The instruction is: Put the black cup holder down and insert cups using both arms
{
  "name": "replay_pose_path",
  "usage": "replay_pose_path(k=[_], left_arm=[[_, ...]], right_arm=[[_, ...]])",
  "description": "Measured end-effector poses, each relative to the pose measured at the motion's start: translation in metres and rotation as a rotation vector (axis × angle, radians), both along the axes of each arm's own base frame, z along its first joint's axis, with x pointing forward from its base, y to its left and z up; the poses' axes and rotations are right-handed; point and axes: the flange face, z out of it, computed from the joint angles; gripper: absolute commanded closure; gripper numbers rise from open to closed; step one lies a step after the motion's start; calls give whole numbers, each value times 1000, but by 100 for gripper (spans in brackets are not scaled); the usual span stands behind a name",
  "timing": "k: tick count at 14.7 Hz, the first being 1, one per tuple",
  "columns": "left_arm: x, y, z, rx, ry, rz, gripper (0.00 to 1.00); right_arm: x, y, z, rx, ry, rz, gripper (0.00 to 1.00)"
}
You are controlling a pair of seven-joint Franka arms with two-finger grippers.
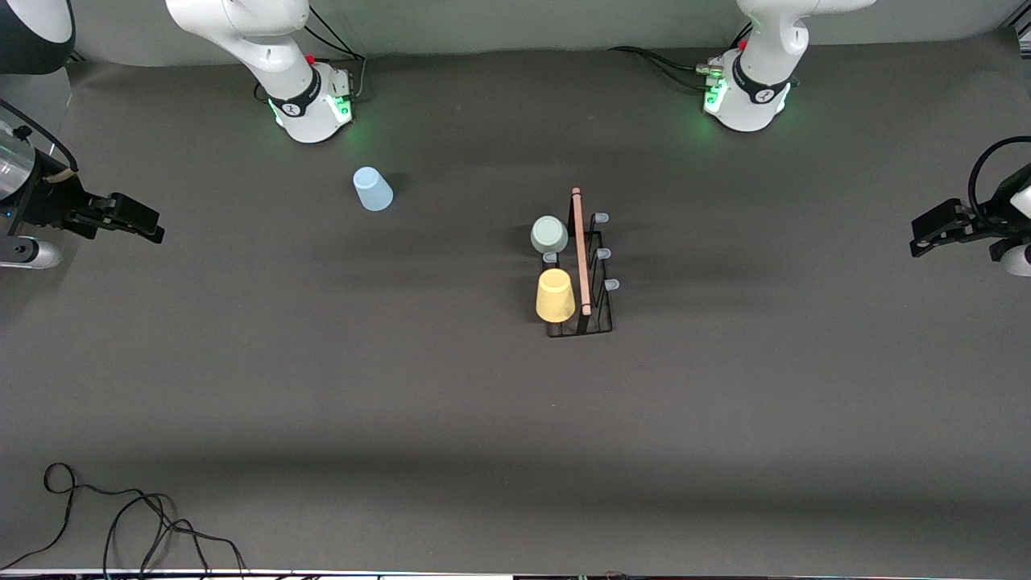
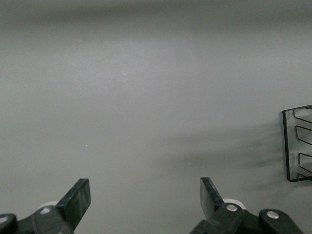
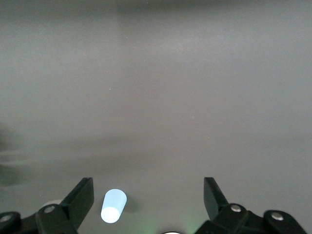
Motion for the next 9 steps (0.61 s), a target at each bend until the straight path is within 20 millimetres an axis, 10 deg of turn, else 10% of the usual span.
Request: replay_pose_path(k=[9], left_arm=[[0,0,0,0,0,1,0]], right_arm=[[2,-18,-10,5,15,-33,0]])
